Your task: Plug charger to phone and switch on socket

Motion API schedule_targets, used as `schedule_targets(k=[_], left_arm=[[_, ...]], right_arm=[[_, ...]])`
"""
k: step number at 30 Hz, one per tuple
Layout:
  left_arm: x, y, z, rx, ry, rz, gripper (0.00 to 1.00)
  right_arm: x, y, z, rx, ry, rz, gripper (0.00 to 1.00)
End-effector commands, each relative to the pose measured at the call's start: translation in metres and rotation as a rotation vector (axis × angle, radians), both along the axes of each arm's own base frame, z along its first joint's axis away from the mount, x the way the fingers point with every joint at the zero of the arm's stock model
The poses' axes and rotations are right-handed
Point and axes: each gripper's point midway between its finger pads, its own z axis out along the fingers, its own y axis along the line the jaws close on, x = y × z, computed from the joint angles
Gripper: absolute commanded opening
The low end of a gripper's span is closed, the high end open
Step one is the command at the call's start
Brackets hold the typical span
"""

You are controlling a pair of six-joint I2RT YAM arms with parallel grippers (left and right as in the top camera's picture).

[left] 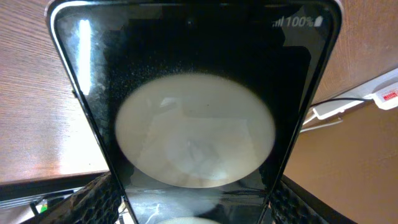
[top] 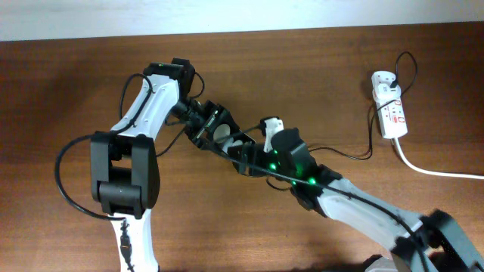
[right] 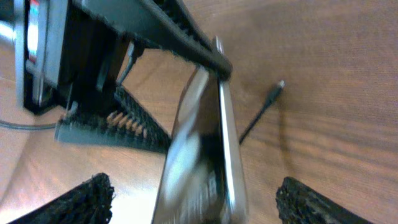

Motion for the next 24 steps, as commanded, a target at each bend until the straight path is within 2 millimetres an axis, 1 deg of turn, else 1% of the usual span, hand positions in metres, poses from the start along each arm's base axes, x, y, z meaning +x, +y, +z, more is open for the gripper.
schedule_targets(k=[1, 2, 3, 4, 6, 7, 8, 9, 10, 11, 12, 13, 15, 17, 18, 19, 20, 21, 22, 24], left_arm=[[0.003, -0.001, 0.005, -0.001, -0.008, 0.007, 0.0], [0.003, -0.001, 0.005, 0.0, -0.008, 0.007, 0.0], [0.003, -0.001, 0.005, -0.001, -0.008, 0.007, 0.0], [0.003, -0.001, 0.005, -0.001, -0.008, 0.007, 0.0], [0.003, -0.001, 0.004, 0.0, -0.009, 0.007, 0.0], [0.003, -0.001, 0.004, 0.0, -0.009, 0.007, 0.0], [0.003, -0.001, 0.004, 0.0, -0.009, 0.007, 0.0], [0.003, -0.001, 0.004, 0.0, -0.01, 0.006, 0.0], [0.003, 0.0, 0.004, 0.006, -0.011, 0.005, 0.04], [0.003, 0.001, 0.003, 0.007, -0.018, -0.003, 0.33], [0.001, 0.0, 0.005, -0.018, -0.043, -0.044, 0.92], [-0.002, 0.002, 0.01, -0.048, -0.037, -0.054, 0.99], [0.004, 0.019, 0.023, -0.073, -0.101, -0.077, 0.99], [0.01, 0.034, 0.038, -0.098, -0.218, -0.119, 0.99], [0.013, 0.039, 0.046, -0.11, -0.289, -0.152, 0.99], [0.014, 0.044, 0.055, -0.113, -0.349, -0.179, 0.99], [0.015, 0.047, 0.062, -0.113, -0.399, -0.205, 0.99], [0.015, 0.056, 0.062, -0.035, -0.431, -0.232, 0.99], [0.014, 0.06, 0.058, 0.027, -0.44, -0.259, 0.99], [0.007, 0.047, 0.056, 0.046, -0.441, -0.315, 1.0]], right_arm=[[0.017, 0.014, 0.002, 0.01, -0.003, -0.011, 0.82], [0.02, 0.015, -0.002, 0.004, 0.003, -0.014, 0.74], [0.023, 0.012, -0.006, 0.0, 0.019, -0.051, 0.64], [0.024, 0.011, -0.006, -0.001, 0.017, -0.054, 0.62], [0.025, 0.01, -0.007, -0.005, 0.016, -0.062, 0.52], [0.024, 0.01, -0.007, 0.017, 0.045, -0.085, 0.44], [0.024, 0.01, -0.007, 0.034, 0.064, -0.101, 0.34], [0.024, 0.01, -0.007, 0.038, 0.067, -0.098, 0.21], [0.022, 0.012, -0.007, 0.043, 0.071, -0.088, 0.04], [0.022, 0.013, -0.007, 0.046, 0.073, -0.083, 0.04], [0.023, 0.012, -0.006, 0.047, 0.072, -0.086, 0.04], [0.025, 0.008, -0.006, 0.048, 0.072, -0.093, 0.04], [0.029, -0.003, -0.004, 0.048, 0.088, -0.113, 0.04], [0.034, -0.022, 0.007, 0.053, 0.089, -0.151, 0.04], [0.037, -0.039, 0.019, 0.047, 0.072, -0.177, 0.04], [0.038, -0.051, 0.031, 0.039, 0.05, -0.192, 0.04], [0.036, -0.066, 0.045, 0.027, 0.025, -0.208, 0.04], [0.031, -0.087, 0.064, 0.023, 0.004, -0.246, 0.04], [0.026, -0.103, 0.075, 0.025, -0.001, -0.279, 0.04], [0.017, -0.137, 0.087, 0.019, 0.013, -0.356, 0.04]])
